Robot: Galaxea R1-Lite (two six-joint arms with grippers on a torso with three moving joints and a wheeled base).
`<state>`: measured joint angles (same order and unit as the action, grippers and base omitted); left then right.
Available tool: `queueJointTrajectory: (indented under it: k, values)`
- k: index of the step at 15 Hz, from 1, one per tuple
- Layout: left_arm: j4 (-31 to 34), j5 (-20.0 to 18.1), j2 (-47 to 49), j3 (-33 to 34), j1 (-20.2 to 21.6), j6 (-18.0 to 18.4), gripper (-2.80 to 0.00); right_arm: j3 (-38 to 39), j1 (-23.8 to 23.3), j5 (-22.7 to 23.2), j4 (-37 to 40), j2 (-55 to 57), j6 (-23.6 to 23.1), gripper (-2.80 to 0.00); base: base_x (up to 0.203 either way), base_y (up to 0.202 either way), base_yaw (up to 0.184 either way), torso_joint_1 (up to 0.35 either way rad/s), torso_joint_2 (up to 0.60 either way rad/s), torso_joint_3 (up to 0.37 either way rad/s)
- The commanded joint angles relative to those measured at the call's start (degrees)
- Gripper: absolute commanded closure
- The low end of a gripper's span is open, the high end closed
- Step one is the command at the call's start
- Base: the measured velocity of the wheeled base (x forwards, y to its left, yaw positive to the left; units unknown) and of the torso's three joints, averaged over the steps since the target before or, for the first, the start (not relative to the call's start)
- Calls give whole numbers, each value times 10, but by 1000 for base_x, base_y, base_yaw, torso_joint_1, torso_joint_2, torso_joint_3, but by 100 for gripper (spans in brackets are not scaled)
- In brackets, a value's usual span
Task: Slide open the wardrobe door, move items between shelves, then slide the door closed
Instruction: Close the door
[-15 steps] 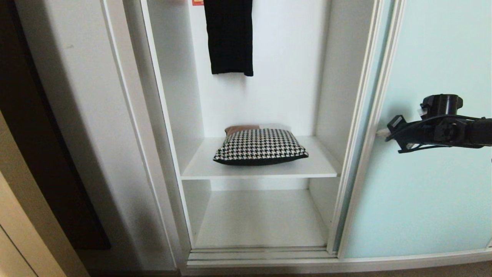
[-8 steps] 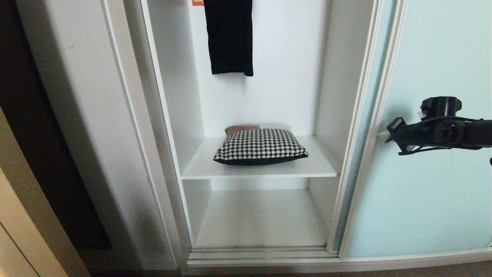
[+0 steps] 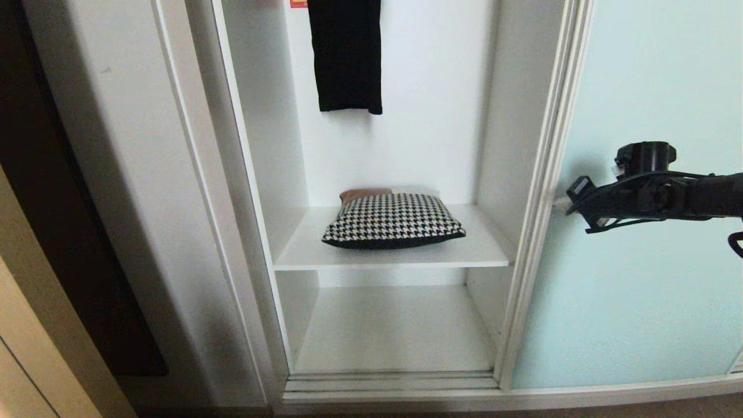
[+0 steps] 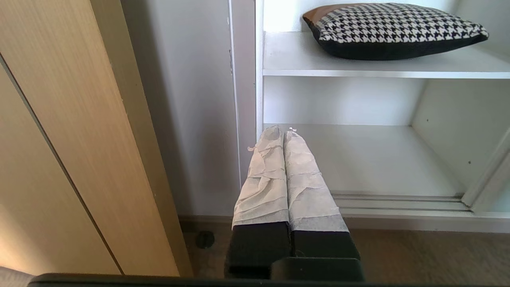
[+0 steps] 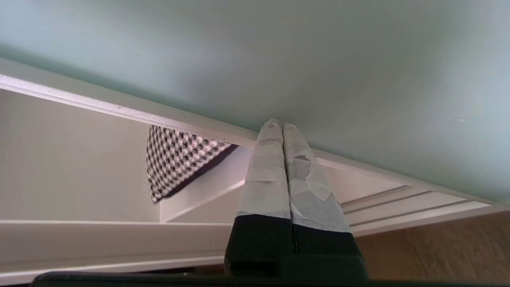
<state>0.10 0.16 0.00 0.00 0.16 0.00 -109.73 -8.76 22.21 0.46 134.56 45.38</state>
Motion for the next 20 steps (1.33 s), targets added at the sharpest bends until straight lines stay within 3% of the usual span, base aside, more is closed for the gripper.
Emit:
queueJointTrajectory:
  k: [1, 7, 20]
  values:
    - [0, 0, 1, 0, 0, 0, 0, 1, 29, -18, -2, -6, 2, 0, 0, 0, 0, 0, 0, 0]
    - [0, 0, 1, 0, 0, 0, 0, 22, 113, -69, 2, -17, 2, 0, 0, 0, 0, 0, 0, 0]
    - [0, 0, 1, 0, 0, 0, 0, 114, 287, -75, 0, -113, -14, 0, 0, 0, 0, 0, 0, 0]
